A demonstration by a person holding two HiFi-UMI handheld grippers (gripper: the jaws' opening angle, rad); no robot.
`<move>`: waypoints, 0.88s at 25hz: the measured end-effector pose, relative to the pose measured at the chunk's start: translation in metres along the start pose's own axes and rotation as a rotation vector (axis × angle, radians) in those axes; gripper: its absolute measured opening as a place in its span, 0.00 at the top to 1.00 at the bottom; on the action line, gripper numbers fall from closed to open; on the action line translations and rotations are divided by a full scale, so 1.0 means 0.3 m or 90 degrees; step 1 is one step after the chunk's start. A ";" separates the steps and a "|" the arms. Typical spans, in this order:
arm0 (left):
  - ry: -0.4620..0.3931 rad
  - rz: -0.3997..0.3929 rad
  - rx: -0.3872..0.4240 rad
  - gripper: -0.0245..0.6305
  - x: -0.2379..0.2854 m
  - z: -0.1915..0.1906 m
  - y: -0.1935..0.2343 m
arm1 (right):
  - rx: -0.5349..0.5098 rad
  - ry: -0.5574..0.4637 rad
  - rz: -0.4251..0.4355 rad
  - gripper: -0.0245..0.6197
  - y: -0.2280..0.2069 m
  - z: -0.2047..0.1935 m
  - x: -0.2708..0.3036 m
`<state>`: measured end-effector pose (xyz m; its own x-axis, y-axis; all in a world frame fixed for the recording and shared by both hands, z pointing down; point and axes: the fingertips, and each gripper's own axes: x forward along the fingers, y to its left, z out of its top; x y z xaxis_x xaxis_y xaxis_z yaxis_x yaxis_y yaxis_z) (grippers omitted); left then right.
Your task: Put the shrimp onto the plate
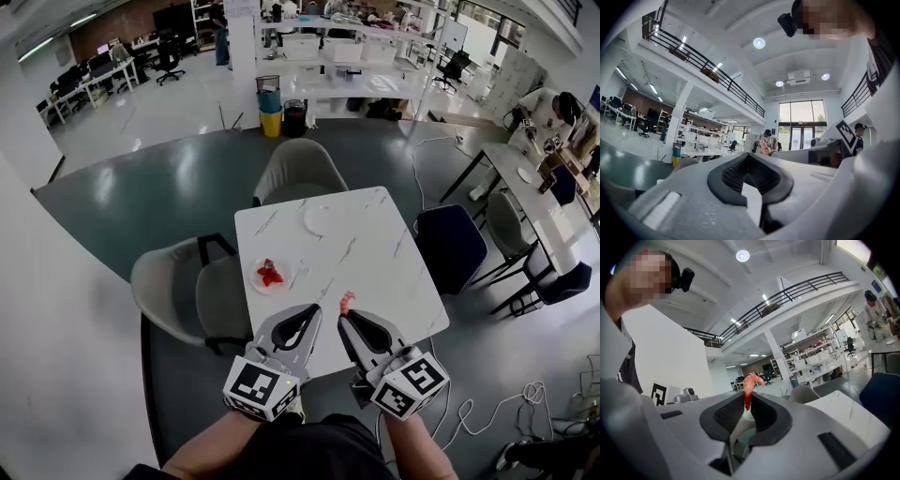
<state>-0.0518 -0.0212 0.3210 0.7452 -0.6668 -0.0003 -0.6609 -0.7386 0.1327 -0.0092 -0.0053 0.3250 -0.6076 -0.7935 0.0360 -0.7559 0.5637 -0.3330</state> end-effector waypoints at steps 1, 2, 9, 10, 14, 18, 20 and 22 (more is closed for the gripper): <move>0.000 -0.004 0.000 0.95 0.016 -0.004 0.029 | -0.001 0.002 -0.005 0.89 -0.010 -0.006 0.029; -0.001 -0.007 -0.001 0.95 0.029 -0.006 0.057 | -0.002 0.004 -0.009 0.89 -0.018 -0.011 0.055; 0.003 -0.020 -0.004 0.95 0.136 -0.014 0.181 | -0.012 0.016 -0.030 0.89 -0.113 0.014 0.185; 0.003 -0.019 -0.005 0.95 0.159 -0.022 0.196 | -0.014 0.019 -0.031 0.89 -0.138 0.016 0.201; 0.003 -0.006 -0.011 0.95 0.256 -0.044 0.263 | -0.020 0.033 -0.026 0.89 -0.240 0.026 0.273; 0.008 0.008 -0.014 0.95 0.363 -0.083 0.333 | -0.023 0.052 -0.011 0.89 -0.354 0.015 0.359; 0.010 0.015 -0.014 0.95 0.432 -0.102 0.368 | -0.026 0.063 -0.003 0.89 -0.429 0.013 0.408; 0.014 0.024 -0.015 0.95 0.507 -0.124 0.409 | -0.026 0.077 -0.001 0.89 -0.514 0.007 0.459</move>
<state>-0.0162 -0.2096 0.3742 0.7219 -0.6915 0.0264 -0.6863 -0.7104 0.1561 0.0242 -0.2021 0.3794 -0.6299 -0.7620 0.1503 -0.7643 0.5738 -0.2942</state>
